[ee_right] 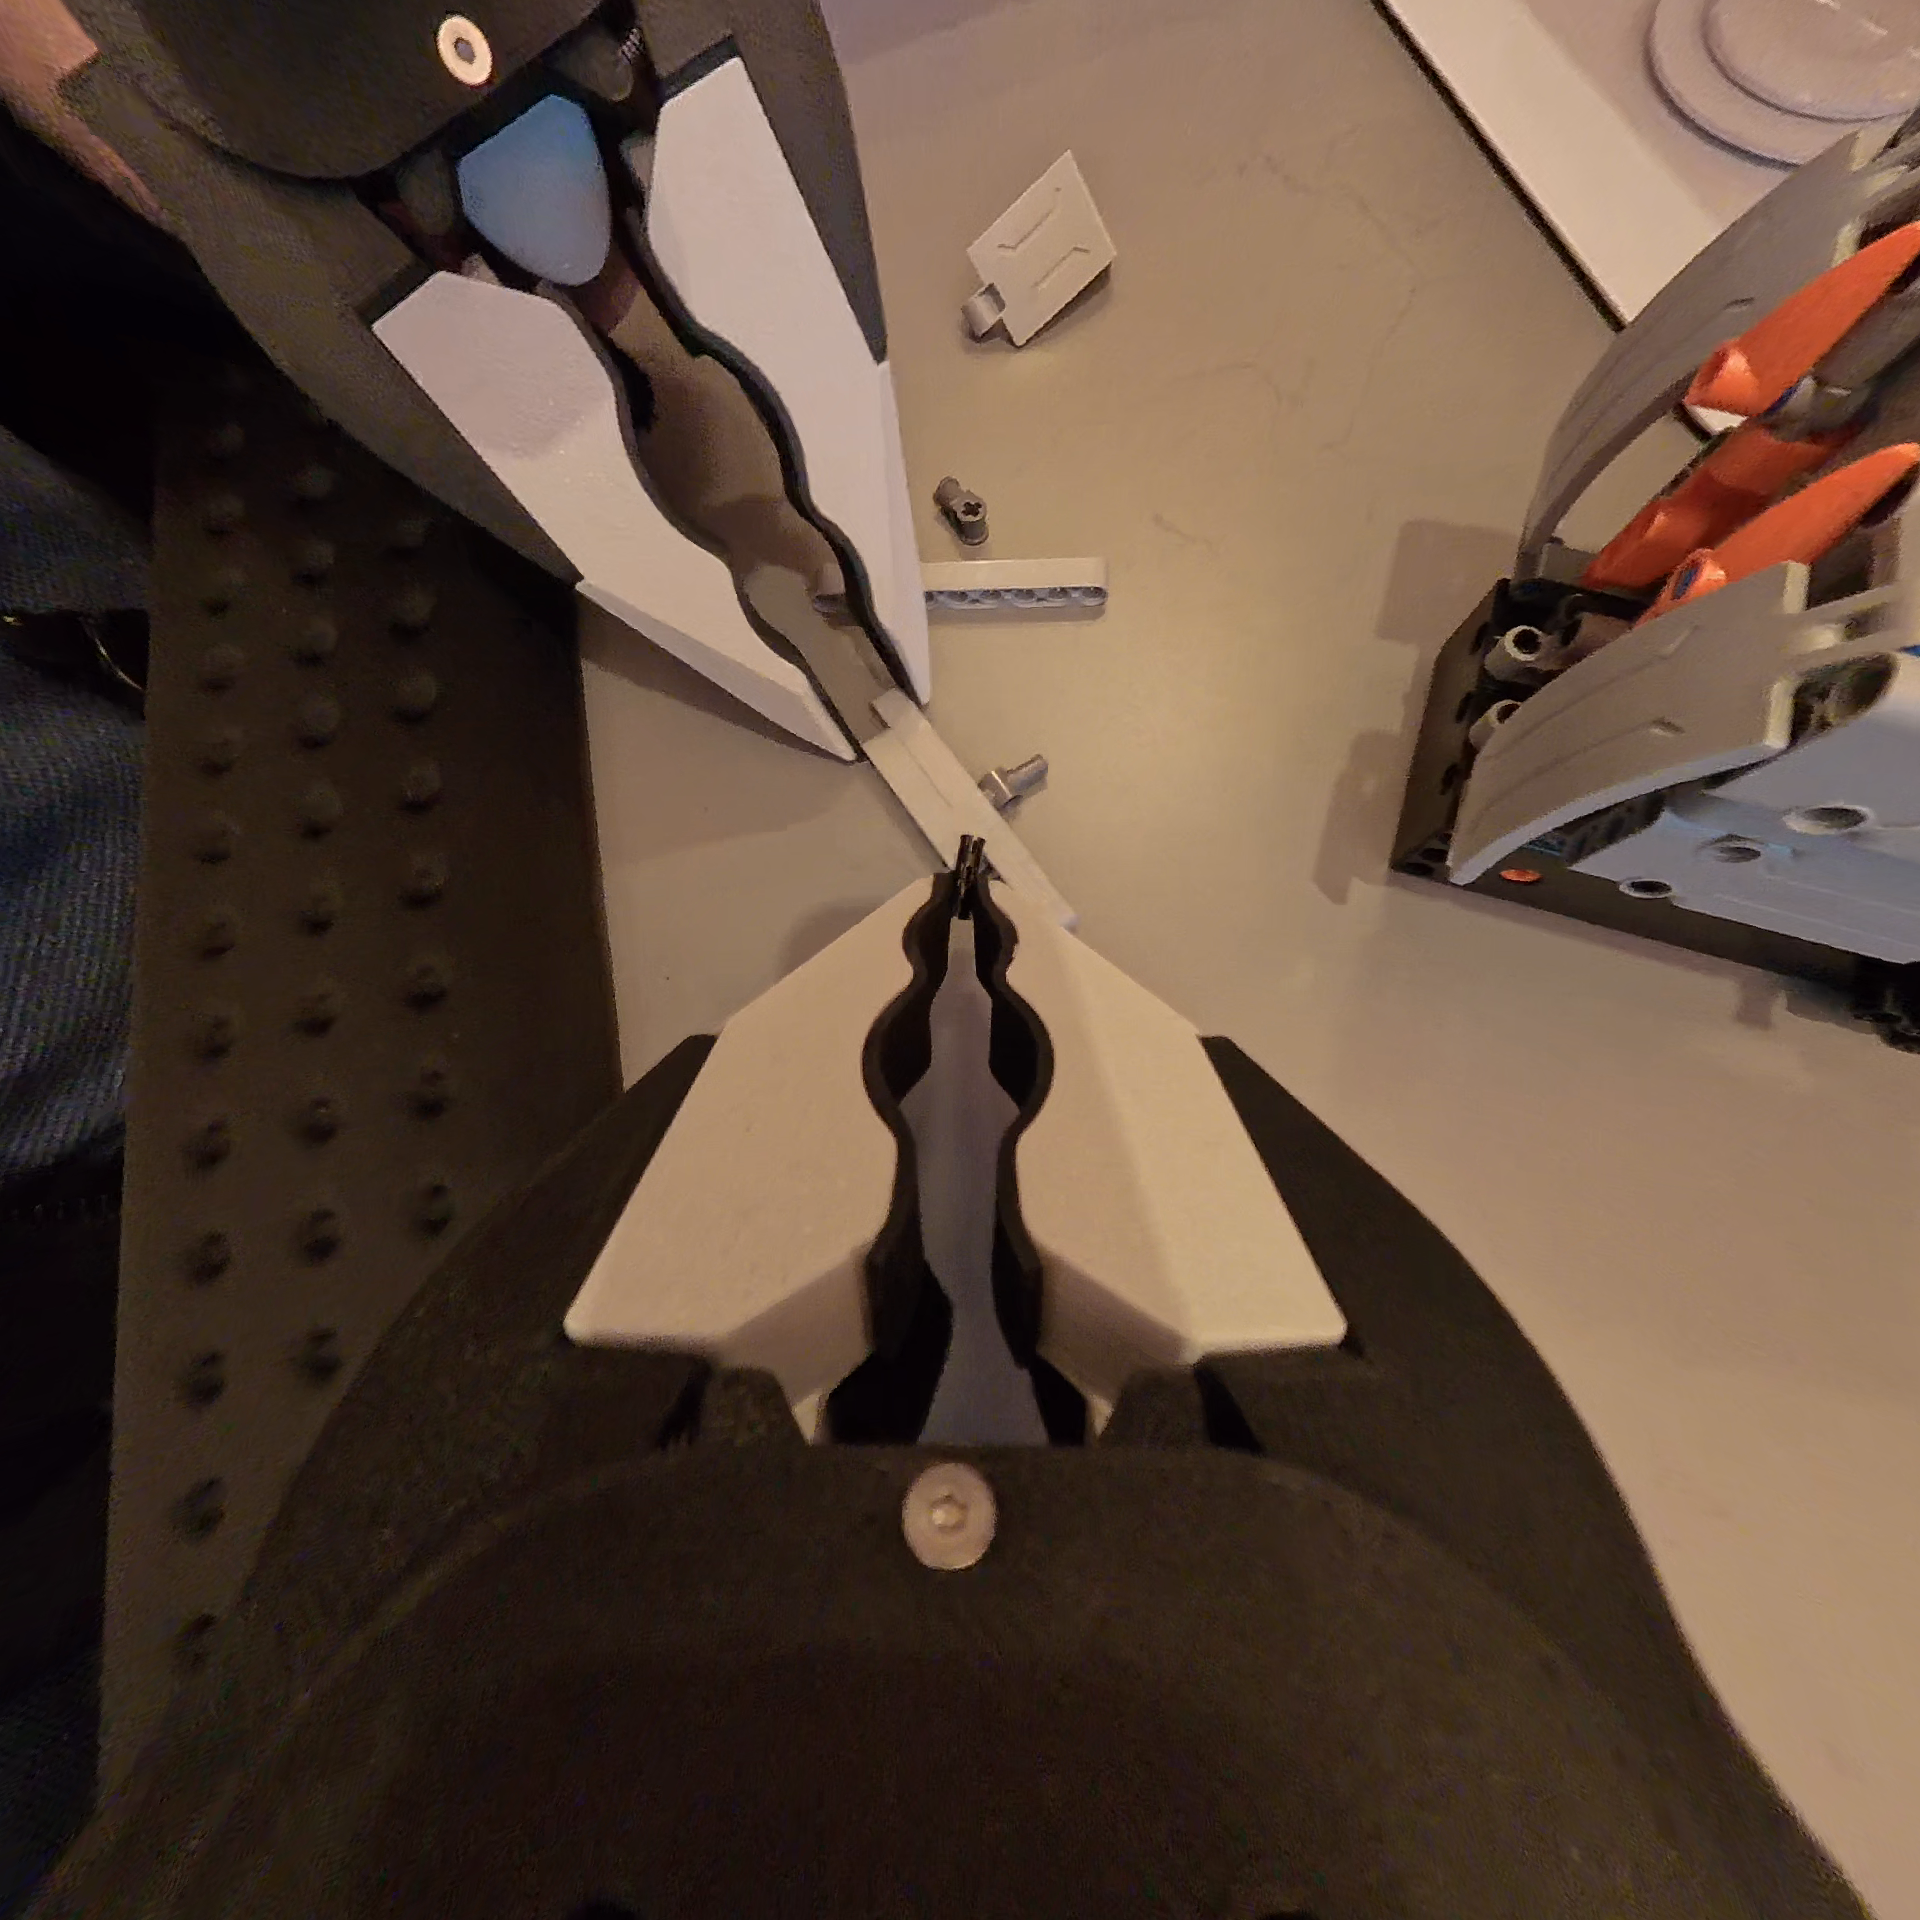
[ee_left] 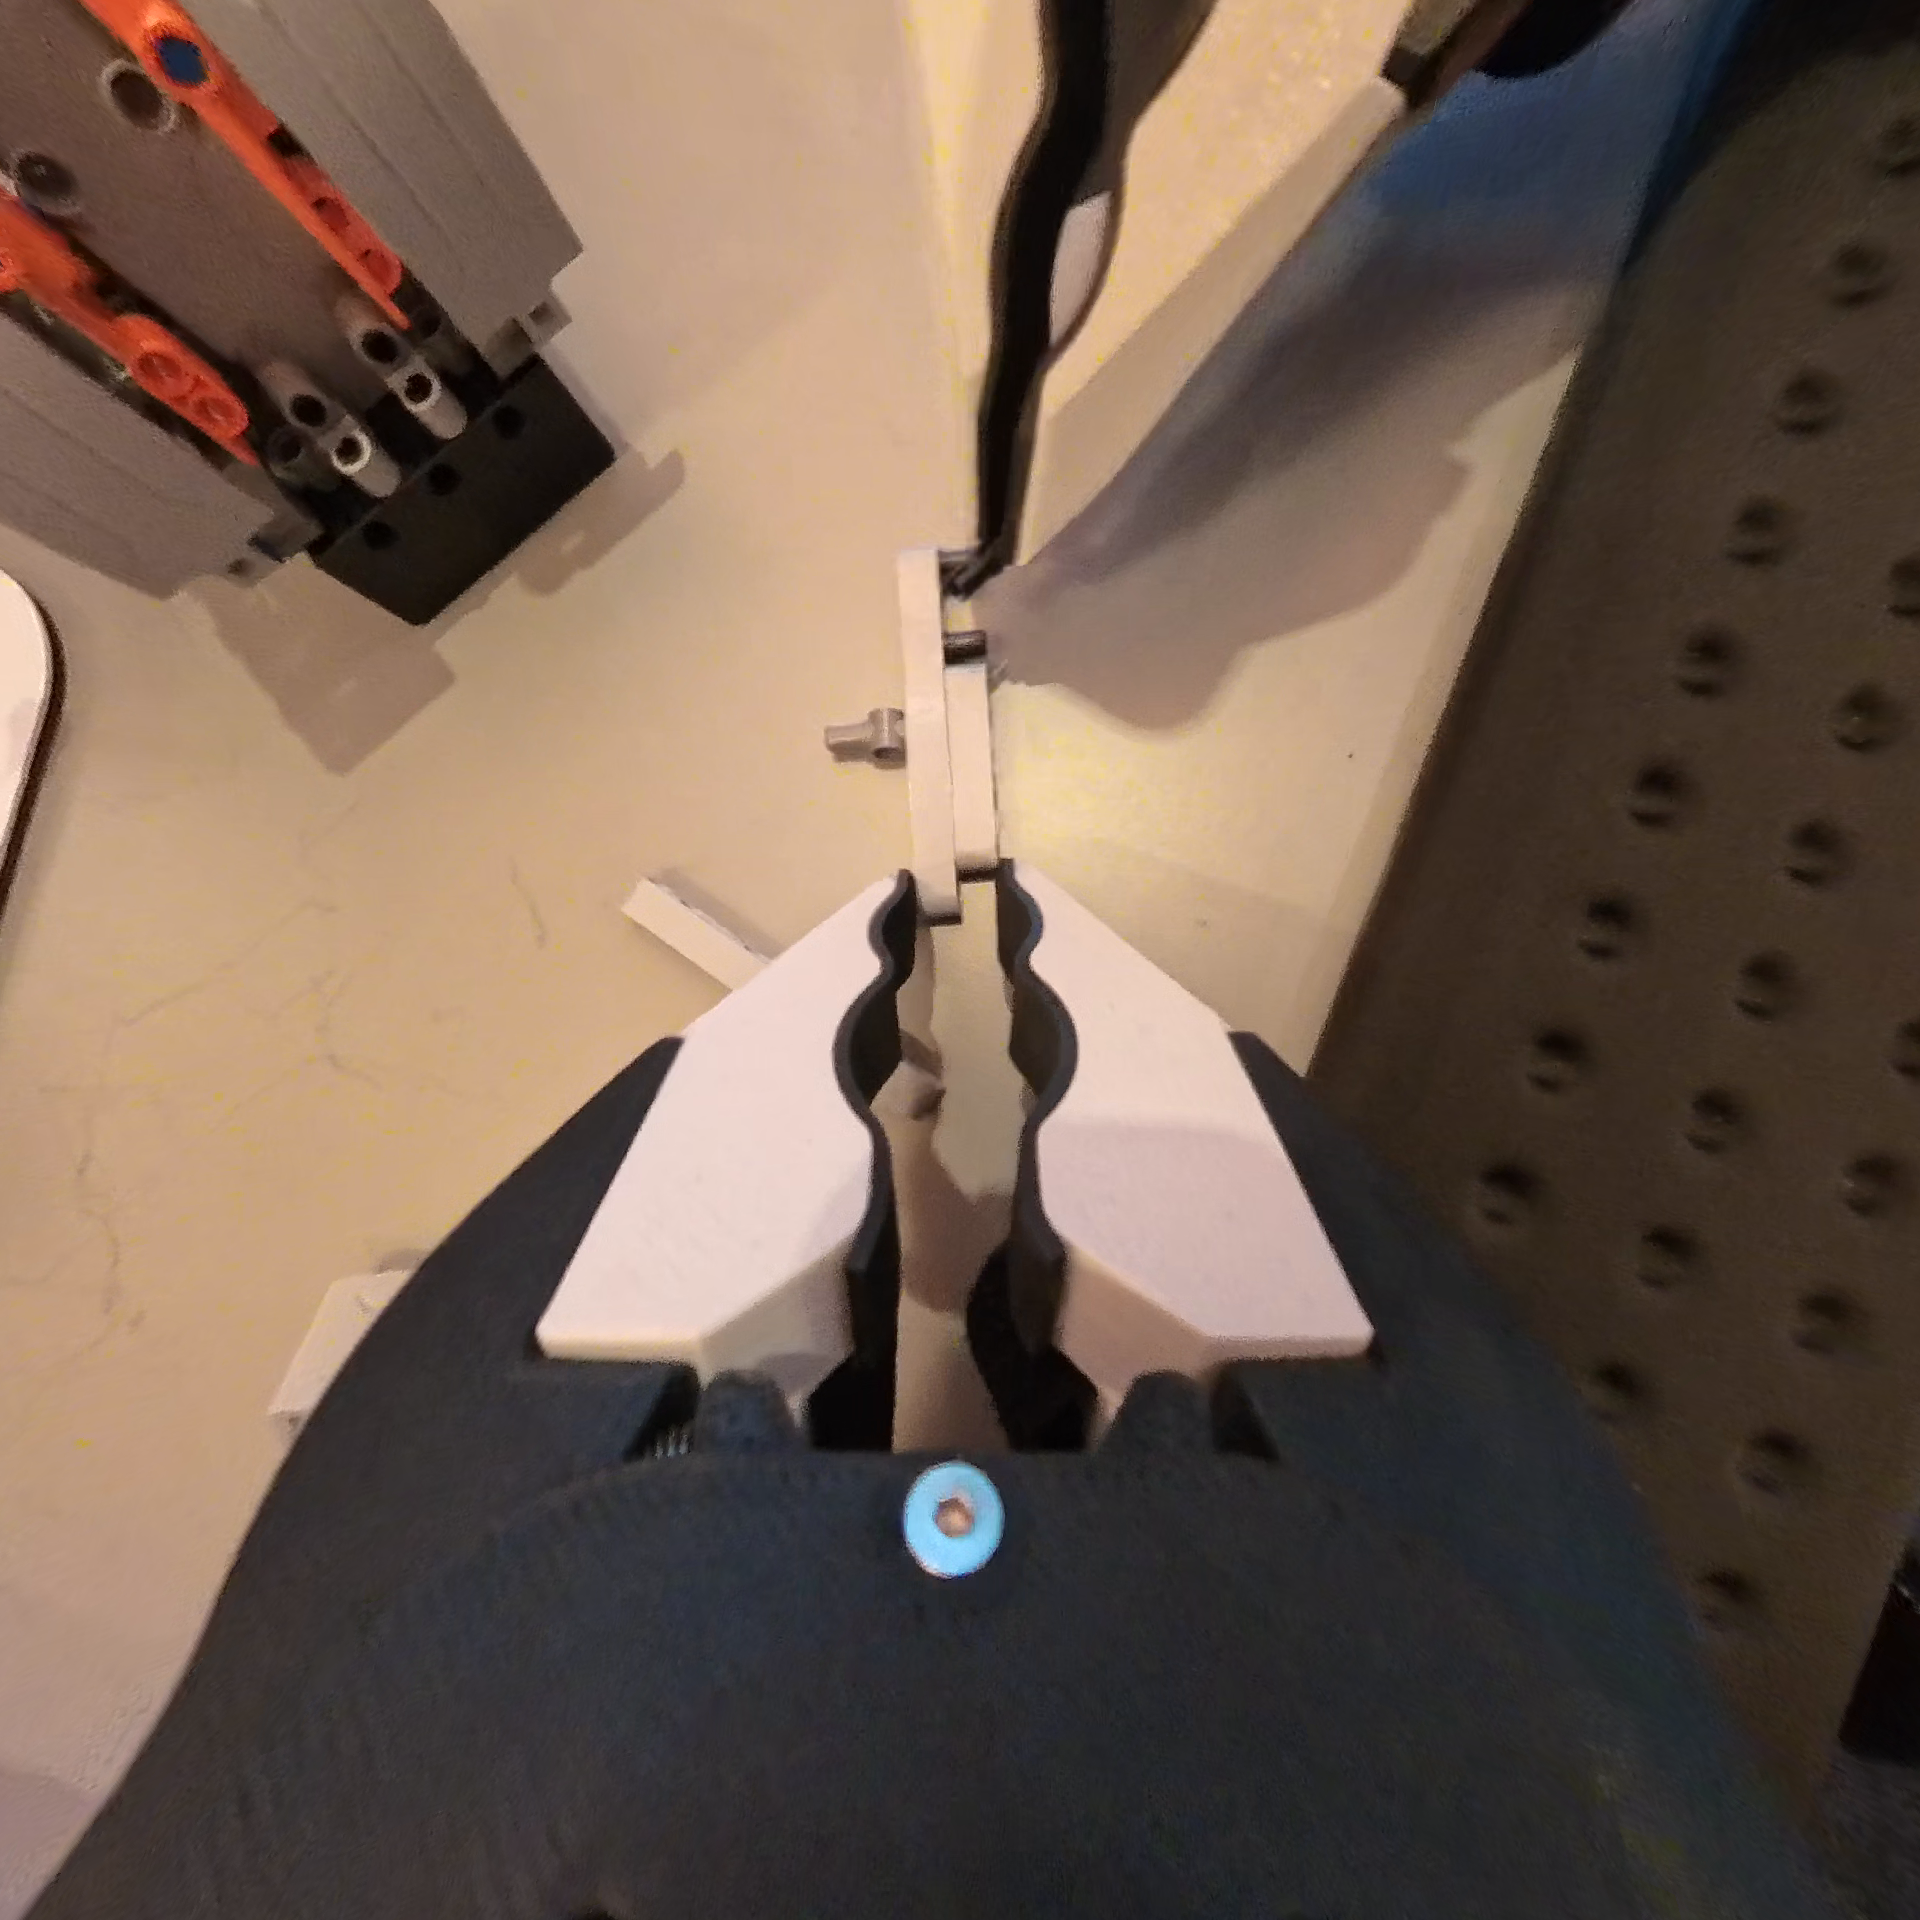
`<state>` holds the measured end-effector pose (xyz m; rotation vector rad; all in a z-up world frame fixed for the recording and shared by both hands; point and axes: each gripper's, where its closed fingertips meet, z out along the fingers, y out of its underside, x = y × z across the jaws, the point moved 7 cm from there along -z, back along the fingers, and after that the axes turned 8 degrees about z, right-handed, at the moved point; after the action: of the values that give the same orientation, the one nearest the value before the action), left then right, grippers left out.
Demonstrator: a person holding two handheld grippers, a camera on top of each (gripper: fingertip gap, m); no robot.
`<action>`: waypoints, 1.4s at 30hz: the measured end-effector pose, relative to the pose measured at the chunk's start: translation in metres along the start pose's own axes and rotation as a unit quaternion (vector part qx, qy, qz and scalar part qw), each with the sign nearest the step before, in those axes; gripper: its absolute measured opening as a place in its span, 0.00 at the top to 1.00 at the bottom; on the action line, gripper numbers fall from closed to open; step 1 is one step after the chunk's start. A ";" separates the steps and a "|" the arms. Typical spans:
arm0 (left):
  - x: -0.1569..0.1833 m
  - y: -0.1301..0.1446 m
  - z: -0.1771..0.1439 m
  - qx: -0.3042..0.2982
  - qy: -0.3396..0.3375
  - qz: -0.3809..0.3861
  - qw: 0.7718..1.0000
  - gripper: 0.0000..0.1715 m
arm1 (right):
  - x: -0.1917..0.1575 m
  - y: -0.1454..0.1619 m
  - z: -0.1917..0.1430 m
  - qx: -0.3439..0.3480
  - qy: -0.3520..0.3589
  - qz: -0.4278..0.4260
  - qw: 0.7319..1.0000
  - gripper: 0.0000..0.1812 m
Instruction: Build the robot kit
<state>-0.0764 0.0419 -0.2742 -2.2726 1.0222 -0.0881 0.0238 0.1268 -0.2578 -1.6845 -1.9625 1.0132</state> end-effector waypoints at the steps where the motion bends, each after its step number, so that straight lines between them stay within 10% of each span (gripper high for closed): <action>1: 0.000 0.000 0.000 0.001 0.005 -0.009 1.000 0.92 | 0.000 0.000 0.001 -0.002 -0.001 -0.001 1.000 1.00; 42: 0.015 -0.015 0.009 0.012 0.056 0.030 0.998 1.00 | -0.022 0.010 0.021 -0.077 -0.022 -0.053 0.995 1.00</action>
<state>-0.0535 0.0437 -0.2760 -2.2337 1.1397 -0.2029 0.0215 0.1005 -0.2751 -1.6282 -2.1826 0.8880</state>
